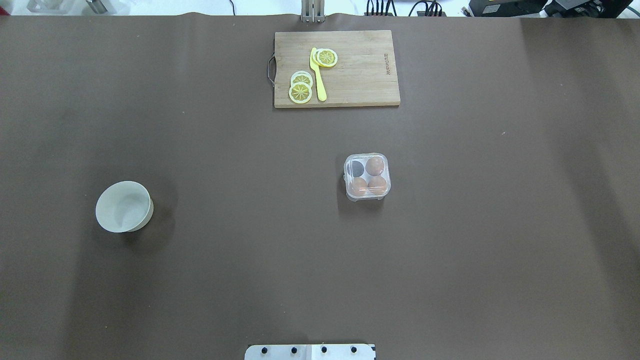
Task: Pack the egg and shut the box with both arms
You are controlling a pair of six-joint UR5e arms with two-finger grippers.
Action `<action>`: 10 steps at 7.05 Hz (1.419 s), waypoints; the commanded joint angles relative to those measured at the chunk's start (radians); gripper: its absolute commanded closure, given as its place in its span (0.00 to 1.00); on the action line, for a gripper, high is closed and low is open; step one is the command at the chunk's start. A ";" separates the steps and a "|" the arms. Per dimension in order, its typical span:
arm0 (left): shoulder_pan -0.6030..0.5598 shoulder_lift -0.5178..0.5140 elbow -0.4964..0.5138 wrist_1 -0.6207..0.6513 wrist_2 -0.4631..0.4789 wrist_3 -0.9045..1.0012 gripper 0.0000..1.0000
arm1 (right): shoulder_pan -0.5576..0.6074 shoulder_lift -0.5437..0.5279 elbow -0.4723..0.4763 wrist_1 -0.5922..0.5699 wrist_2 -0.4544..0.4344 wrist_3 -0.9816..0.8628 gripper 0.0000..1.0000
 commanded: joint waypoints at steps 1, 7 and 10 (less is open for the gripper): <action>-0.002 0.009 -0.059 0.000 0.007 -0.002 0.02 | -0.002 0.002 -0.003 0.000 0.006 0.009 0.00; -0.002 0.009 -0.052 0.000 0.007 0.001 0.02 | -0.002 0.002 0.003 0.002 0.005 0.000 0.00; 0.000 0.009 -0.046 0.003 0.007 0.001 0.02 | -0.002 -0.003 -0.001 0.002 0.003 0.002 0.00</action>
